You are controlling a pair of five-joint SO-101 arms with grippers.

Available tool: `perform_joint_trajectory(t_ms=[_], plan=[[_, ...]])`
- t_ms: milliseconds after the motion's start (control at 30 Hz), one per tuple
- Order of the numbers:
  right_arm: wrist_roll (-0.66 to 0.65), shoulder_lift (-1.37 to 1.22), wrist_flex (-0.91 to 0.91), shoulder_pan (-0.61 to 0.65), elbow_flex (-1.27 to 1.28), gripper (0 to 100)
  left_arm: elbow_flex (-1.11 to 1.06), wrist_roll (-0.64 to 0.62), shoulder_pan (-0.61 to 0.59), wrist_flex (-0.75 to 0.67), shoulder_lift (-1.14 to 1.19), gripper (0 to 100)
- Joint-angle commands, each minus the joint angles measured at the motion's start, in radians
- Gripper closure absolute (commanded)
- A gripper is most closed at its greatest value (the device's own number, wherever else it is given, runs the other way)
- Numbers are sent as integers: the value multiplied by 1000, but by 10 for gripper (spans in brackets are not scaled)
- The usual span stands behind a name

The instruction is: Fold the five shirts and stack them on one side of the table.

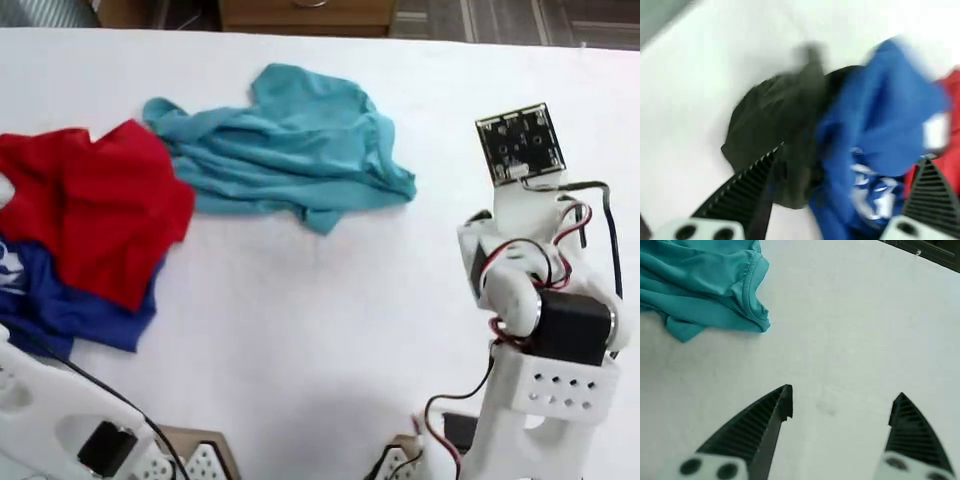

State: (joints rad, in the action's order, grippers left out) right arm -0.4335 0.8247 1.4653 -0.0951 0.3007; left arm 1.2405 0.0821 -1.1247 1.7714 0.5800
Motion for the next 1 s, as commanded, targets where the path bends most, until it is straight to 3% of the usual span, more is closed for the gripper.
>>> perform_joint_trajectory(t_ms=[0, 100, 267, 433, 567, 733, 967], plan=[[9, -10, -22, 4, -3, 686, 44, -26, 172, 15, -112, 598], [14, -10, -21, 4, -3, 686, -54, -26, 351, 15, -123, 597], [11, -10, -21, -1, -3, 686, -394, -26, 620, 11, -115, 596], [9, -7, -15, -2, -3, 686, -650, -29, 761, -69, -114, 596], [9, -2, -15, -2, -3, 686, -797, -31, 763, -219, -114, 596], [9, -2, -15, -4, -3, 686, -1017, -20, 669, -371, -114, 596], [9, -2, -13, -4, -2, 686, -1136, 192, 422, -476, -114, 630]])
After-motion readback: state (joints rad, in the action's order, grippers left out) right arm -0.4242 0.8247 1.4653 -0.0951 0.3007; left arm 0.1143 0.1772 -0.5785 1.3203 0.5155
